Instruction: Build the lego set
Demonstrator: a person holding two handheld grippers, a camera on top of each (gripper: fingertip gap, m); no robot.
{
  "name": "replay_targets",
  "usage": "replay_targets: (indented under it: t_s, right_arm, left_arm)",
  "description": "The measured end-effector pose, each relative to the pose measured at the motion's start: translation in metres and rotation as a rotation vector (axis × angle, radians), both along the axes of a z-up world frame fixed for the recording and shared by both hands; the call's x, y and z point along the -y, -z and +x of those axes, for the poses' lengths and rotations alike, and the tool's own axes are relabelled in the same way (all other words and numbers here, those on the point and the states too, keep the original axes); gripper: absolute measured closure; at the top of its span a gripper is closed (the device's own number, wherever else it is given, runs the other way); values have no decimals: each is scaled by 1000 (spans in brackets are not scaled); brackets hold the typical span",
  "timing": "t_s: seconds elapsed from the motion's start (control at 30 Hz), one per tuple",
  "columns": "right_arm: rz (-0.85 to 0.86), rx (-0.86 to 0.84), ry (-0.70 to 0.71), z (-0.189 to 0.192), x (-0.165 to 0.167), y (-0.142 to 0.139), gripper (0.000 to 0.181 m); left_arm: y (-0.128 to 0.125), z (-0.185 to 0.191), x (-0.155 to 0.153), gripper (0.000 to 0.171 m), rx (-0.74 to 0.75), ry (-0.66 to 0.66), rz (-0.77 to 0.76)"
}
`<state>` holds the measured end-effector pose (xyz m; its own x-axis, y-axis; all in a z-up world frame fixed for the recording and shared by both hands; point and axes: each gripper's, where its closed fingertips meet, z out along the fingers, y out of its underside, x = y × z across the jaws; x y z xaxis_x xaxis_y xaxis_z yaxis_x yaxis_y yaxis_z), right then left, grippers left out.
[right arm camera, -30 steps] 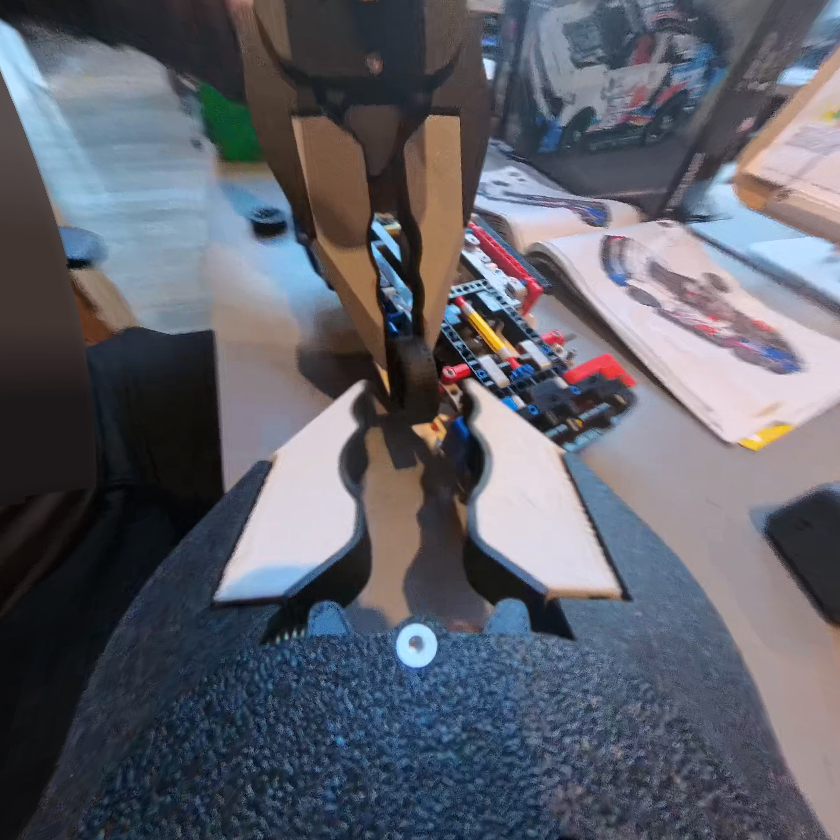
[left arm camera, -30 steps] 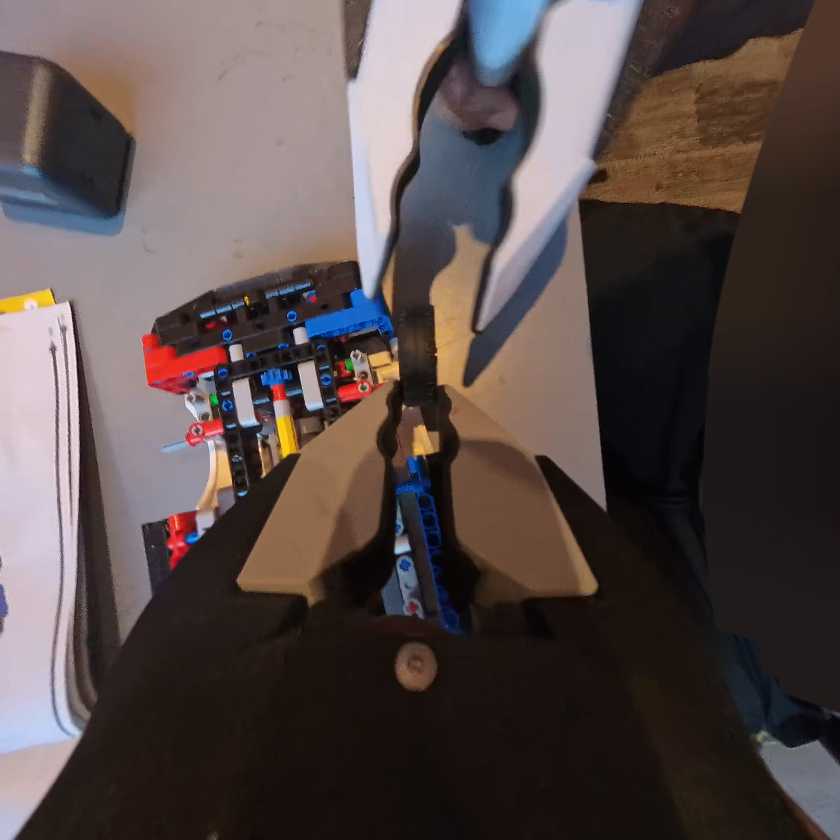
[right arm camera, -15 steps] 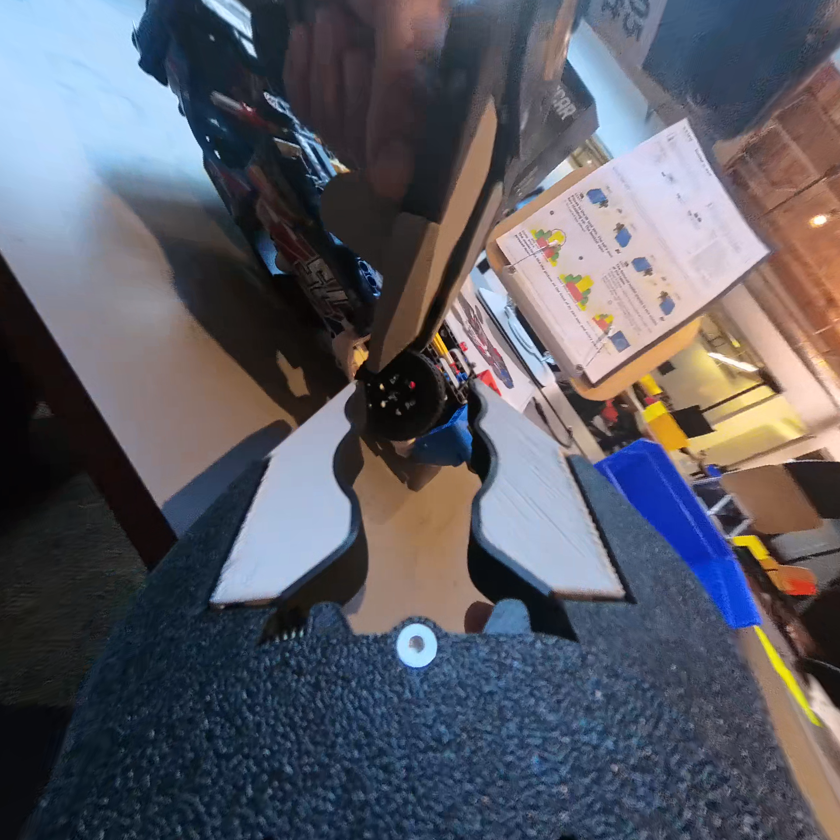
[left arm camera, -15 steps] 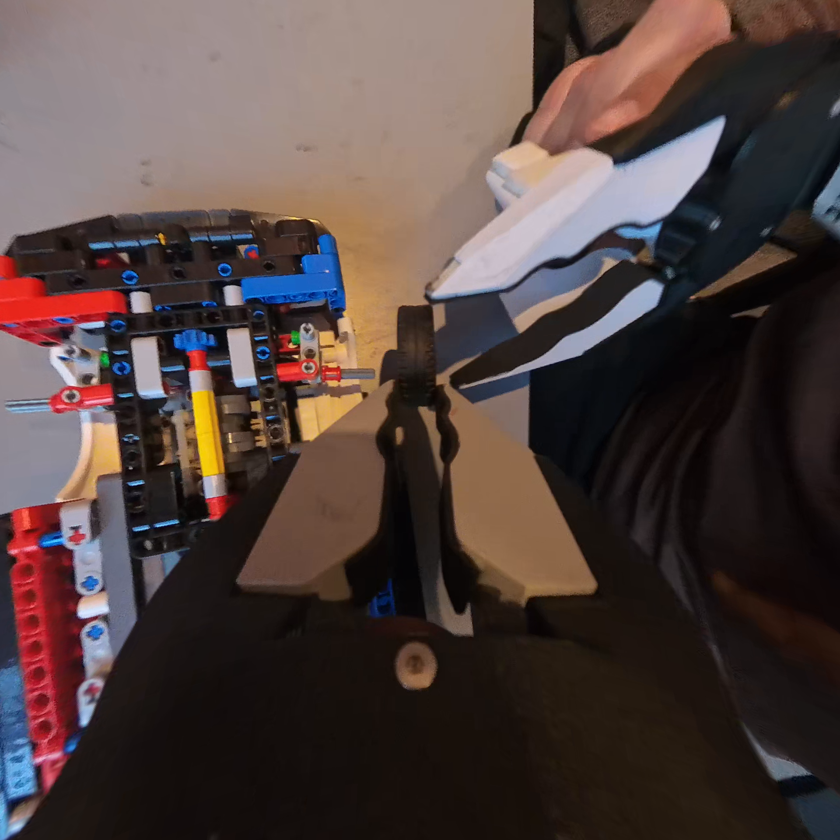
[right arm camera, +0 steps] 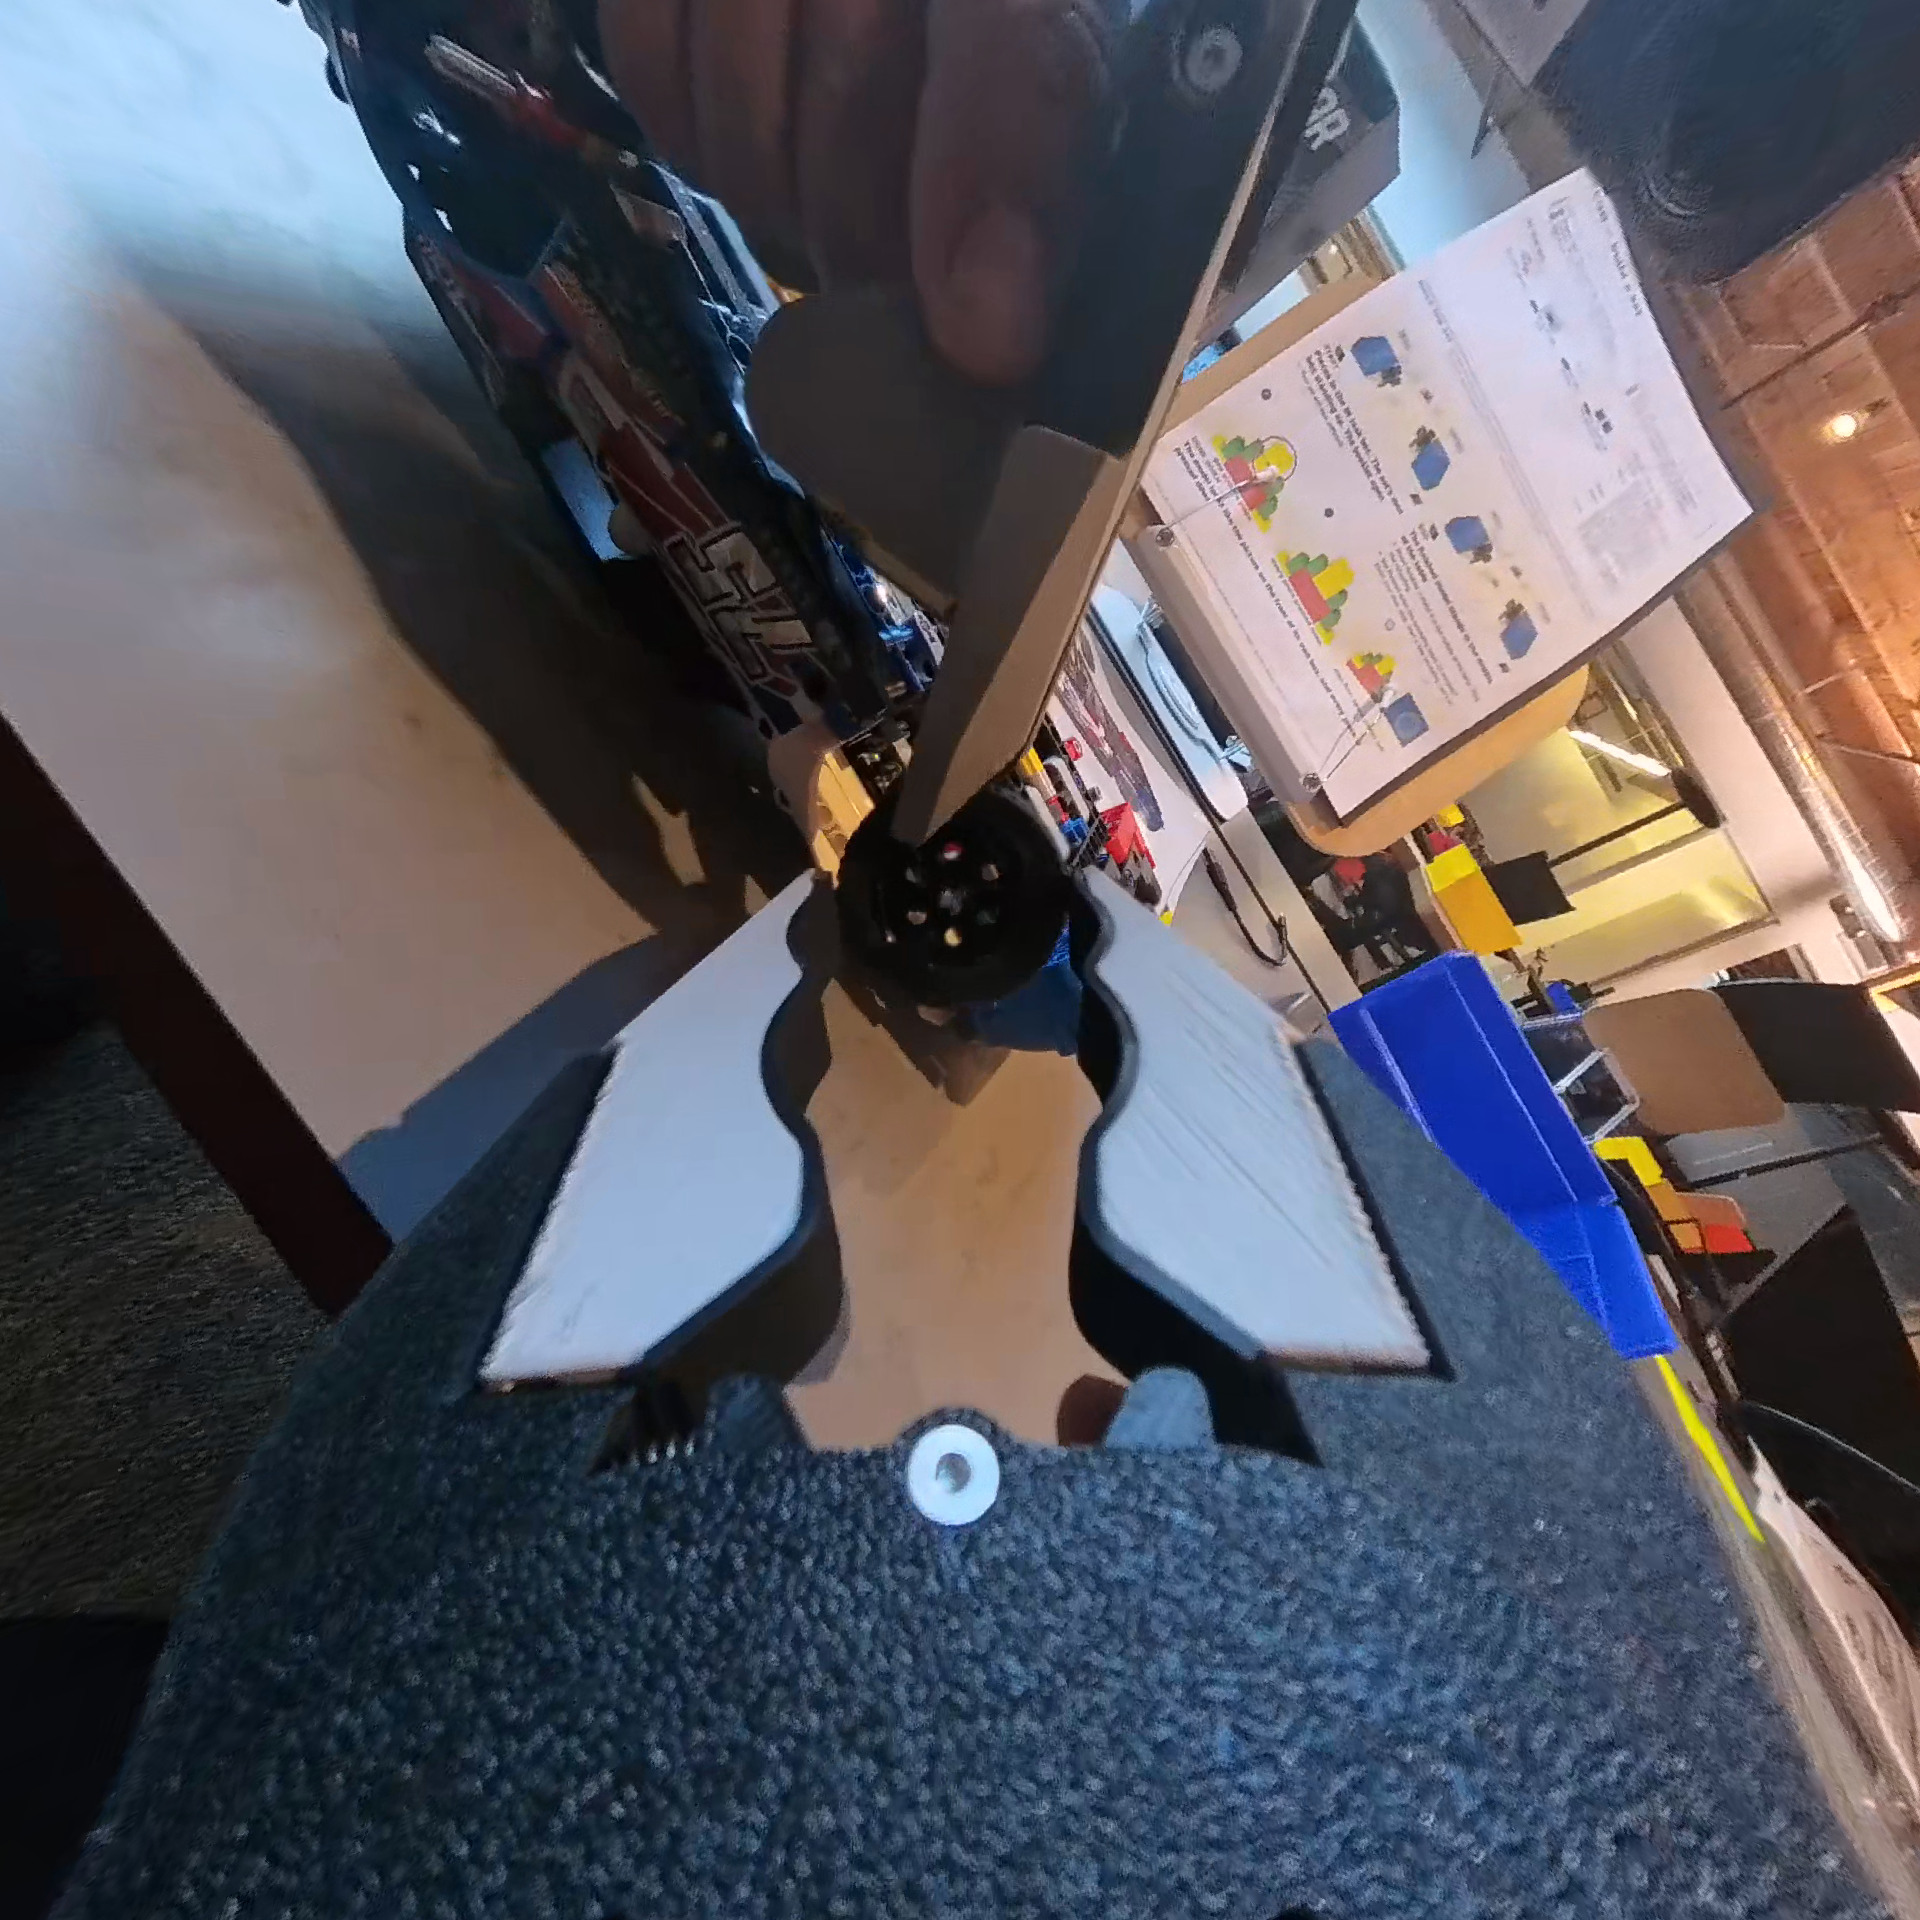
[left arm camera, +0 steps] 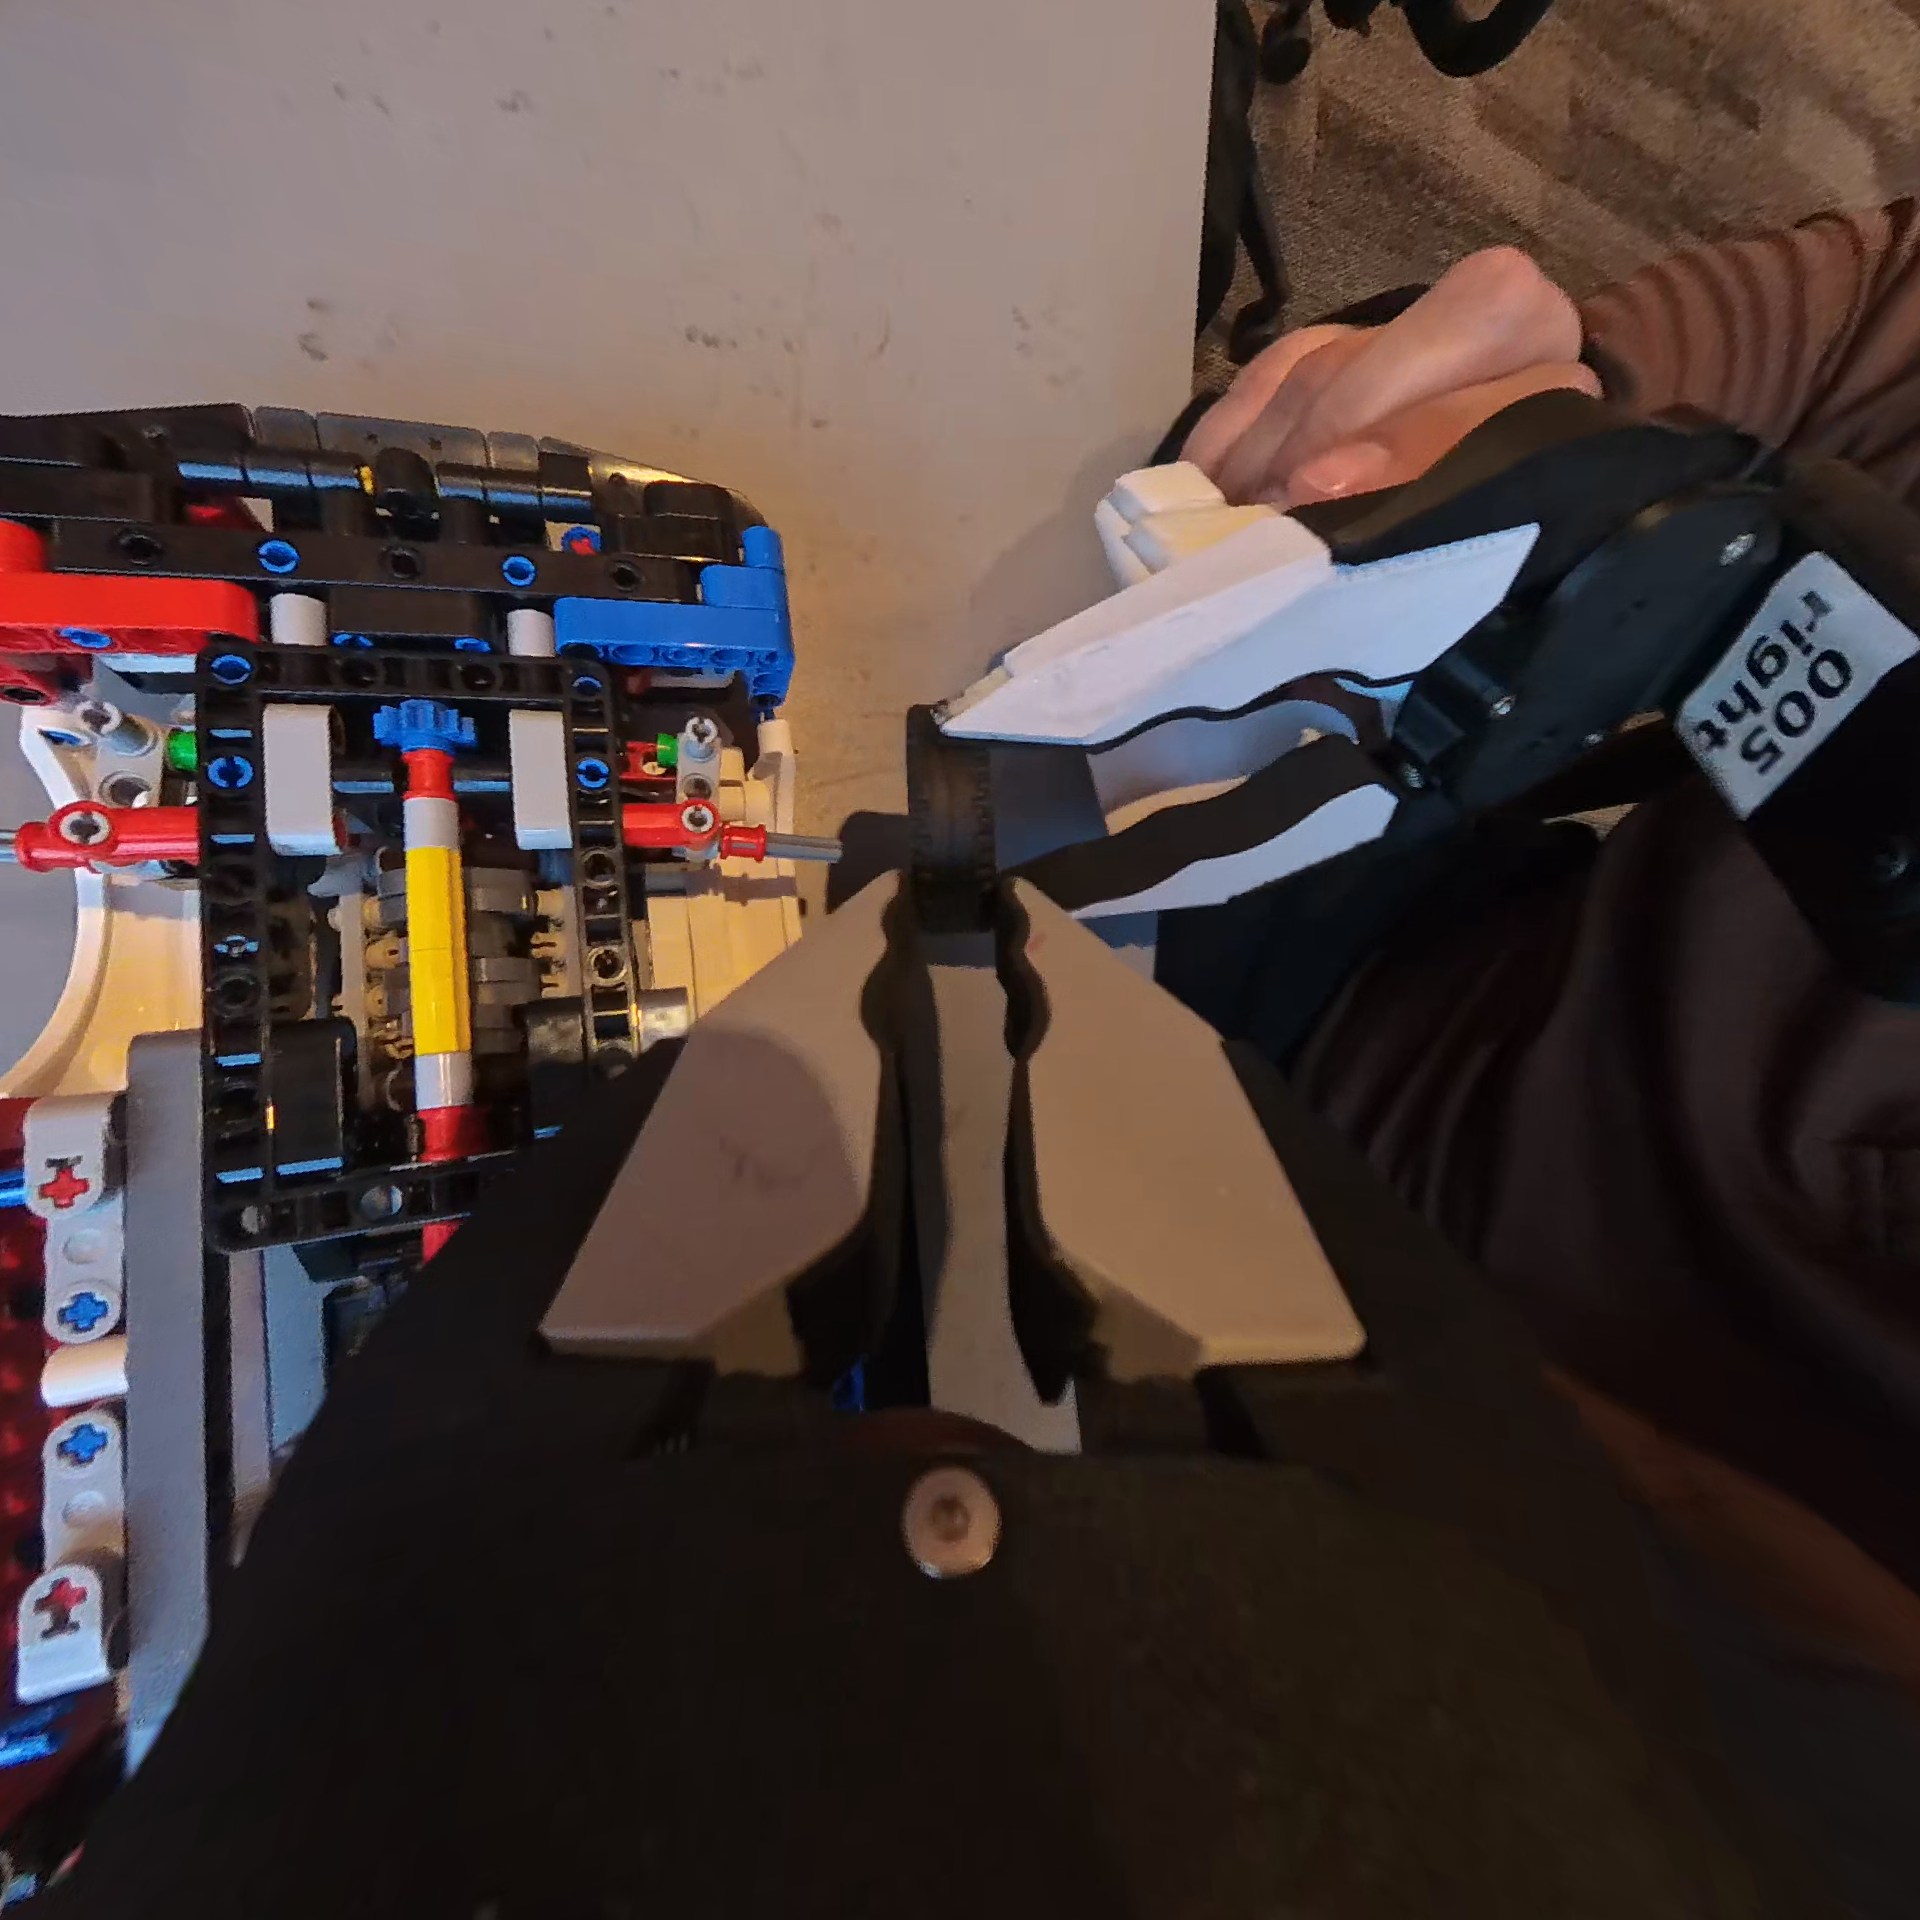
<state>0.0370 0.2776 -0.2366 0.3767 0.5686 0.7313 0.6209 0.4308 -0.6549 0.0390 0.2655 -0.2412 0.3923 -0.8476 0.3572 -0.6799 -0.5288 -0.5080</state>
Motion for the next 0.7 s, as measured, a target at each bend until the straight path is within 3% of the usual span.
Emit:
replay_targets:
  t_s: [0.03,0.27,0.3,0.47,0.57,0.63,0.7]
  right_arm:
    - [-6,1,4,0,0,0,141]
    - [25,-3,3,3,5,-3,141]
    - [36,-6,3,5,7,-4,141]
    - [15,-29,46,15,3,-3,141]
    - [-47,-64,43,11,4,-4,141]
    - [-82,-108,17,9,9,-7,141]
    - [-119,-120,22,11,11,-2,141]
  left_arm:
    - [0,1,1,162,8,-2,-8]
    - [-4,4,7,161,11,36,17]
    - [-7,3,5,157,2,48,50]
    - [-21,-32,-51,95,-215,93,393]
    - [-16,-44,-78,89,-358,240,535]
    - [-19,-50,-107,89,-407,260,657]
    - [-9,-52,-104,81,-358,252,457]
